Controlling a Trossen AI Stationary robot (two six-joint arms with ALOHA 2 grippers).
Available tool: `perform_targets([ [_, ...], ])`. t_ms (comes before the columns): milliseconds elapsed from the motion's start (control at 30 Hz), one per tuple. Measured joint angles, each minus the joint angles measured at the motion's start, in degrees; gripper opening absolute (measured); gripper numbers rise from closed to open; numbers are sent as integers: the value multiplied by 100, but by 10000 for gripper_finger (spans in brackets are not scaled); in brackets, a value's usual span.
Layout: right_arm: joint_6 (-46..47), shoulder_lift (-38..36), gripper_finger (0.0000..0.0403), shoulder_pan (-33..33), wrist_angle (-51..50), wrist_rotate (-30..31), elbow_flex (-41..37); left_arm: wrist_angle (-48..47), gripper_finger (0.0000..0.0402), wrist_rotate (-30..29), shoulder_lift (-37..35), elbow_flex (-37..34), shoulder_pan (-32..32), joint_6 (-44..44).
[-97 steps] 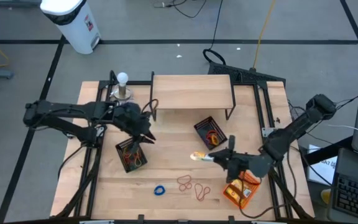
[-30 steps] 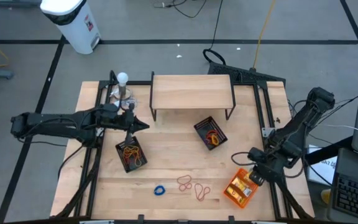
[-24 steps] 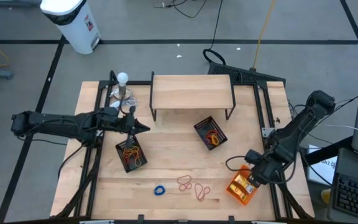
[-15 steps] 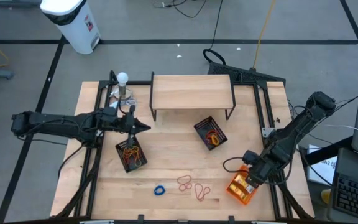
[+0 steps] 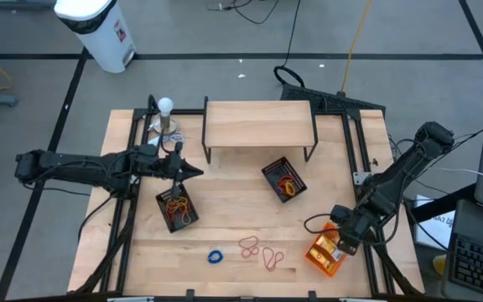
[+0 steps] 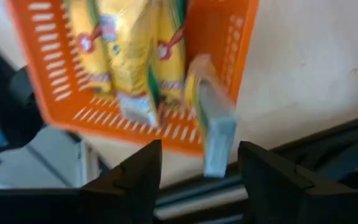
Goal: Pick & Place Office Desk Supplies
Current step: Put the yellow crayon box into the orange bin, then put the red rubber band into the left black bin
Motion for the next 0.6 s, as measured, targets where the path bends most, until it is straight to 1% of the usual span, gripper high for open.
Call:
perform_targets([
  [100, 12, -324, 211, -78, -32, -19, 0, 2, 10, 0, 0, 0, 0, 0],
  [133, -25, -449, 211, -106, -45, 120, 0, 4, 10, 0, 0, 0, 0, 0],
  [200, -201, -729, 212, -169, -67, 681, 0, 6, 10, 0, 0, 0, 0, 0],
  [267, -532, -1027, 211, -220, -59, 1609, 0, 8, 10, 0, 0, 0, 0, 0],
  [300, -747, -1166, 209, -238, -32, 2245, 0, 9, 10, 0, 0, 0, 0, 0],
  [333, -972, -1296, 208, -245, 32, 2952, 0, 8, 10, 0, 0, 0, 0, 0],
  [400, -1498, -1495, 205, -242, 394, 4660, -12, 11, 10, 0, 0, 0, 0, 1],
  [433, -1837, -1579, 203, -242, 756, 5466, -55, 12, 10, 0, 0, 0, 0, 0],
  [467, -2333, -1662, 201, -256, 1136, 6076, -111, 12, 10, 0, 0, 0, 0, -5],
  [500, -2941, -1736, 197, -312, 1551, 6427, -184, 25, 10, -17, 0, 0, 0, -9],
  [533, -3611, -1807, 191, -409, 2010, 6506, -257, 75, 10, -98, 0, 0, 0, -57],
  [600, -4798, -1942, 167, -642, 2904, 6145, -432, 206, 10, -334, -9, 1, -2, -169],
])
